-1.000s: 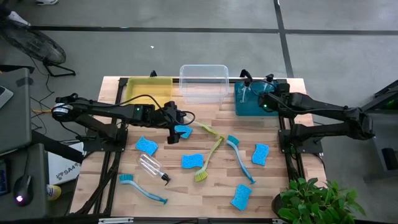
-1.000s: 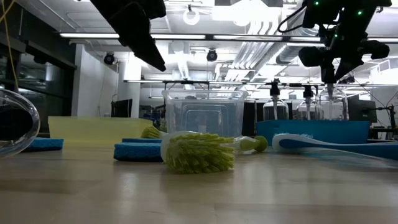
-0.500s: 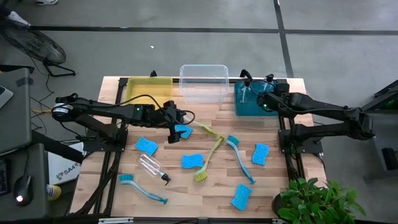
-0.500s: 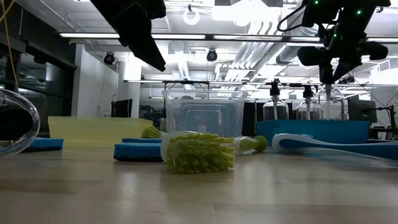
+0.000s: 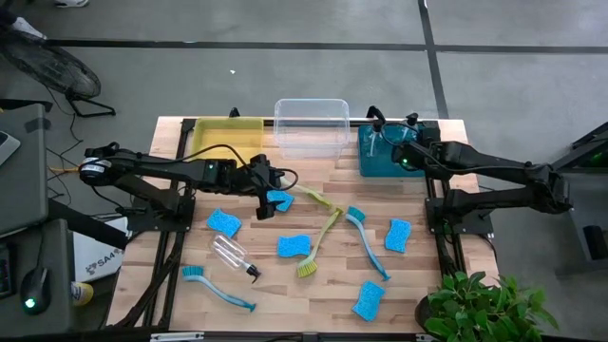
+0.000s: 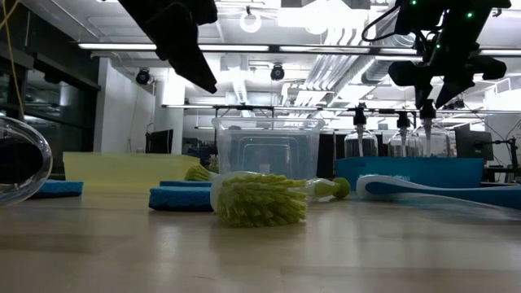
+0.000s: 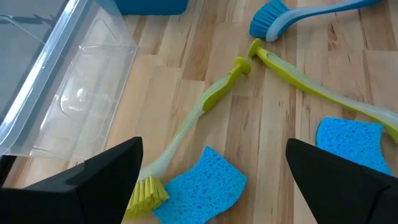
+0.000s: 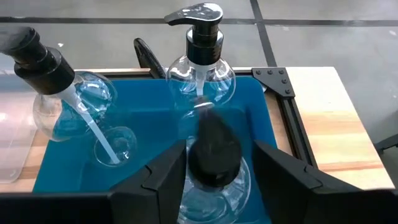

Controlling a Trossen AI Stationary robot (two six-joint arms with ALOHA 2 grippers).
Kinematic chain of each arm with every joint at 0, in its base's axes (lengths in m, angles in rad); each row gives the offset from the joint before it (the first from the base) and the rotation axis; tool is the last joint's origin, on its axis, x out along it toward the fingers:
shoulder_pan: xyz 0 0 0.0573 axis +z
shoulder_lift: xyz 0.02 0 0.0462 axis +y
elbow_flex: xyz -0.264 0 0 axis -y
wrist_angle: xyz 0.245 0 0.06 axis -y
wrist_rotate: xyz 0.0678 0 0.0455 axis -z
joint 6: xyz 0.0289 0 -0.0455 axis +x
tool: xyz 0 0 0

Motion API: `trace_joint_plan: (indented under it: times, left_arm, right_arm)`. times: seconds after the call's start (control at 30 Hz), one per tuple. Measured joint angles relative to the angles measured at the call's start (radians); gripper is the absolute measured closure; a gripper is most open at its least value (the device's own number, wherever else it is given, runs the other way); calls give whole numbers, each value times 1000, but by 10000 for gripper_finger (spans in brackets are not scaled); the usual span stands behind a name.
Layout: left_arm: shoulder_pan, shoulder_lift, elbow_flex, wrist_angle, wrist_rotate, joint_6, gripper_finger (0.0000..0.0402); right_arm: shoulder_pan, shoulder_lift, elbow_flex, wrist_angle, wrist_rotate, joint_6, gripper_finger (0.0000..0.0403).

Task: Pick & Place Kitchen Sink Supplies
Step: Put the transparent spray bottle into the blue bin

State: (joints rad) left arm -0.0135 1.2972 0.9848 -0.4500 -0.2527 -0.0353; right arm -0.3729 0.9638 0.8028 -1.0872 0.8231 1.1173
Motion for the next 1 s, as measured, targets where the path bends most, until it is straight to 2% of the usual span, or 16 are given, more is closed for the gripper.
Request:
trace_joint_plan:
  times: [0.37, 0.8, 1.0]
  left_arm:
    - [0, 0, 0, -15, 11, 2, 14]
    - [0, 0, 0, -35, 12, -17, 14]
    - [0, 0, 0, -138, 8, -54, 14]
  right_arm:
    - [0, -29, 0, 3, -3, -48, 217]
    - [0, -172, 1, 15, -50, -130, 217]
    - [1, -227, 1, 90, -77, -194, 217]
